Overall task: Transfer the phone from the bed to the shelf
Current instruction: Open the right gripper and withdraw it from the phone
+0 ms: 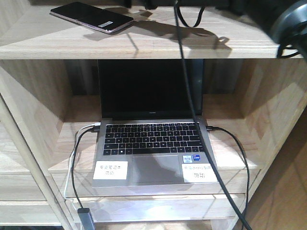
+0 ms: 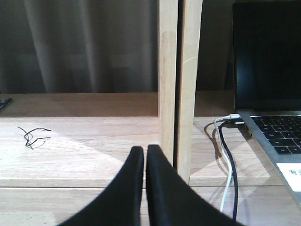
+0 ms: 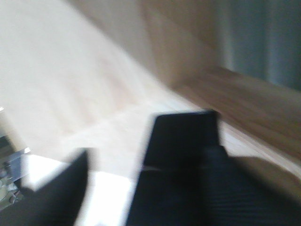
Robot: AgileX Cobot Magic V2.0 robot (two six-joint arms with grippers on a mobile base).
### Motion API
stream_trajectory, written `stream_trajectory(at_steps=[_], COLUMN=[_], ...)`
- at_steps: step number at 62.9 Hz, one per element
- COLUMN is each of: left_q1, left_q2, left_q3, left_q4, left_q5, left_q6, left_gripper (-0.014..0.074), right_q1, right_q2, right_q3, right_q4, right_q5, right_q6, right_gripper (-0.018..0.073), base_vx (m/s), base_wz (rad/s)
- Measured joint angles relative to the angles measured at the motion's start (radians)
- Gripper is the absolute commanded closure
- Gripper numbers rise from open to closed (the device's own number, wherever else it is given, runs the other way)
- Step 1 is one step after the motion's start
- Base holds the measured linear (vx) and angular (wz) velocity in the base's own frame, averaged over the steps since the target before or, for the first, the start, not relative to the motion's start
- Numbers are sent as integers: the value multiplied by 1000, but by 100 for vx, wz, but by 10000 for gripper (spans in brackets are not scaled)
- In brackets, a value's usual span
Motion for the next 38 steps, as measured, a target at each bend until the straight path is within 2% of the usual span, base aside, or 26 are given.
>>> stream_trajectory(at_steps=[7,38], left_q1=[0,0], left_q2=[0,0], left_q3=[0,0], left_q4=[0,0], left_q5=[0,0], left_q6=[0,0], left_gripper=[595,595], right_q1=[-1,-1], right_q2=[-28,-144], right_q3=[0,0], right_q4=[-27,-258], right_q5=[7,8], right_q6=[13,209], right_gripper=[571,564], base_vx=[0,0], base_wz=[0,0])
